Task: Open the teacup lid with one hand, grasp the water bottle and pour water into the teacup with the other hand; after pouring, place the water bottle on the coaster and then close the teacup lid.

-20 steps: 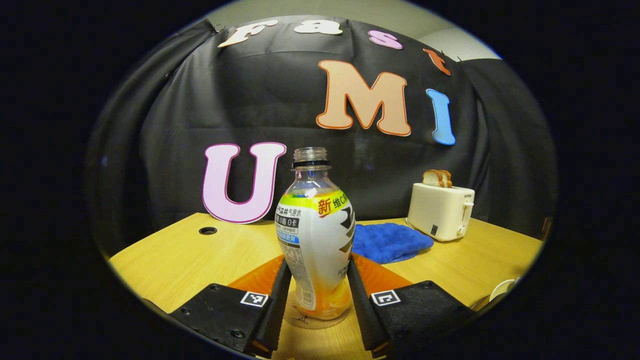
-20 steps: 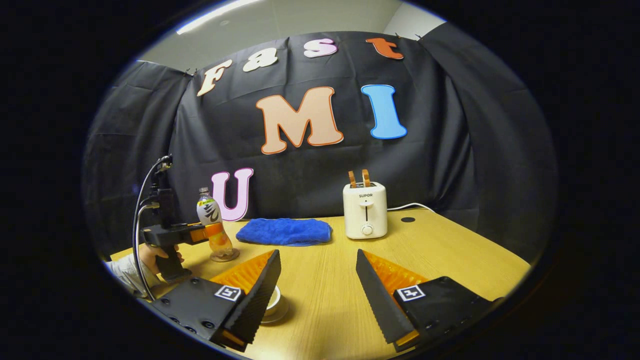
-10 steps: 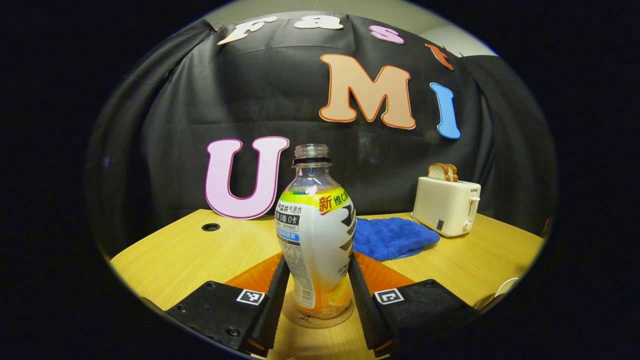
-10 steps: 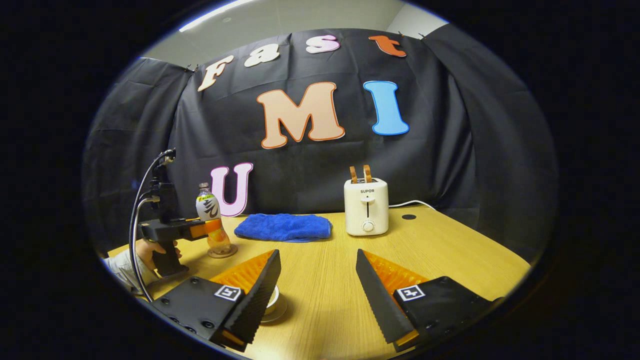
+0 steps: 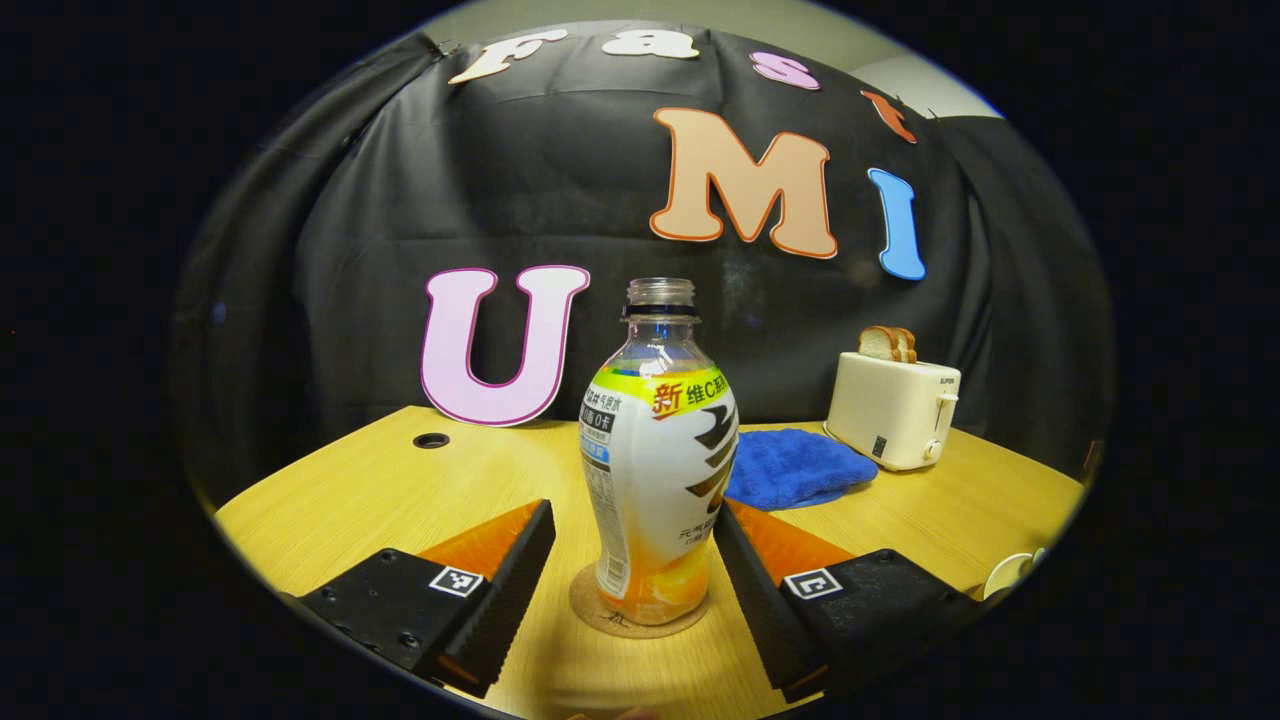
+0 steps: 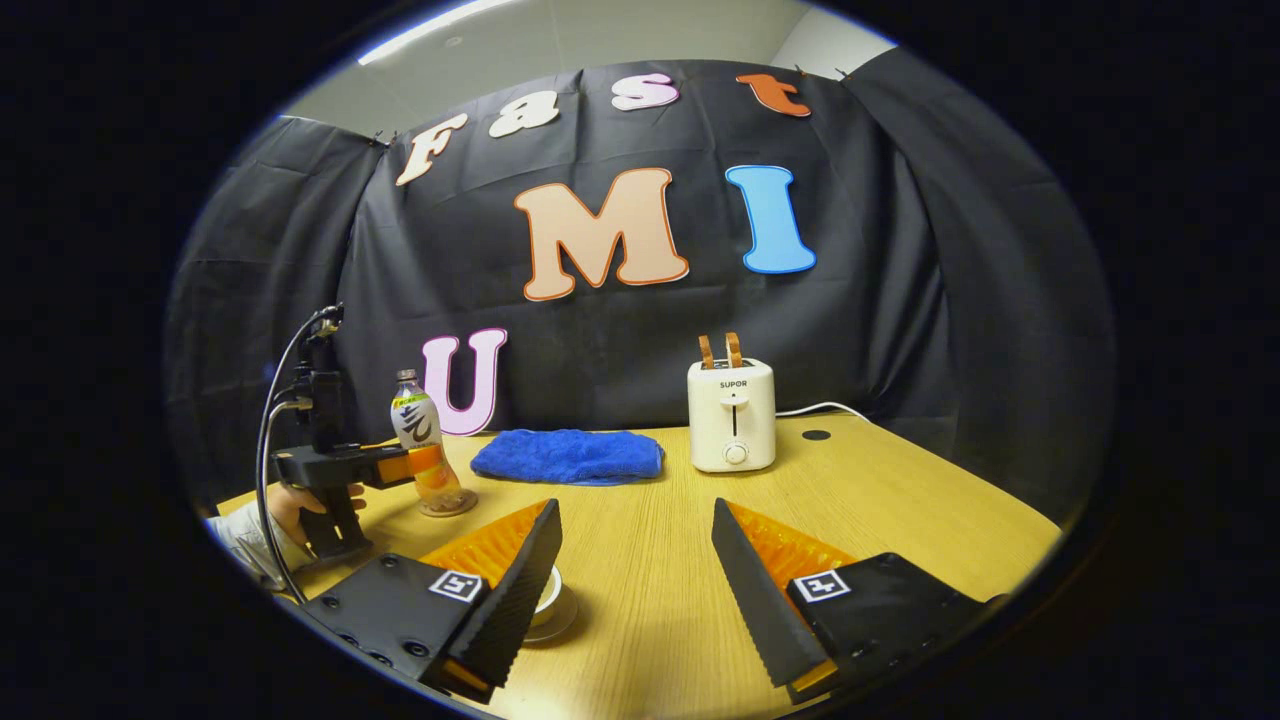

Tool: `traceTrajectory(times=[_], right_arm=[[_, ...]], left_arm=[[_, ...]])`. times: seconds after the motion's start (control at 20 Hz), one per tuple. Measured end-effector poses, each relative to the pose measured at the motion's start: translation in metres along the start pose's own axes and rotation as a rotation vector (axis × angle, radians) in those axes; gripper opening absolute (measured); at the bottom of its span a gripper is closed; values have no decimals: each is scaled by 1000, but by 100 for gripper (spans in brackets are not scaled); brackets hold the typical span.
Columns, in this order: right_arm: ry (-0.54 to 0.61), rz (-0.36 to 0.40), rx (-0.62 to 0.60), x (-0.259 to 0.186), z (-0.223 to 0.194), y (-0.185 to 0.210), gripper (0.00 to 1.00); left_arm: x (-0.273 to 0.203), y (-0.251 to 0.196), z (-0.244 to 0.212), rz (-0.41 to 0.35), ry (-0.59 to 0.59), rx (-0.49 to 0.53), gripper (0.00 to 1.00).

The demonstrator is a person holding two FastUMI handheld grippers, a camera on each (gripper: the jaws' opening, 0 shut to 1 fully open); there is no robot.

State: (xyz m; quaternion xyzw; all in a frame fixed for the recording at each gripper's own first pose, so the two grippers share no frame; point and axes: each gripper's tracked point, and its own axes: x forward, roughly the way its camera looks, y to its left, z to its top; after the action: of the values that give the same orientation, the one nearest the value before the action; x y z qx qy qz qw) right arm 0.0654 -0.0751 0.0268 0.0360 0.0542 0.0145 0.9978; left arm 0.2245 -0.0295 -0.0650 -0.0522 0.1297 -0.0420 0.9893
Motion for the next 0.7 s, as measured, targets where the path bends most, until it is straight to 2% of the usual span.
traceTrajectory(times=[0.45, 0.55, 0.6, 0.7], right_arm=[[-55, 2, 24, -11, -6, -1, 95], [-66, 7, 18, -15, -9, 3, 95], [-74, 6, 10, -16, -10, 4, 95], [-102, 3, -12, -18, -12, 4, 96]], left_arm=[[-84, 2, 8, 23, -100, 88, 93], [-102, 4, 4, 33, -103, 60, 94], [-110, 5, 0, 42, -101, 45, 91], [-129, 7, 0, 64, -121, 34, 94]])
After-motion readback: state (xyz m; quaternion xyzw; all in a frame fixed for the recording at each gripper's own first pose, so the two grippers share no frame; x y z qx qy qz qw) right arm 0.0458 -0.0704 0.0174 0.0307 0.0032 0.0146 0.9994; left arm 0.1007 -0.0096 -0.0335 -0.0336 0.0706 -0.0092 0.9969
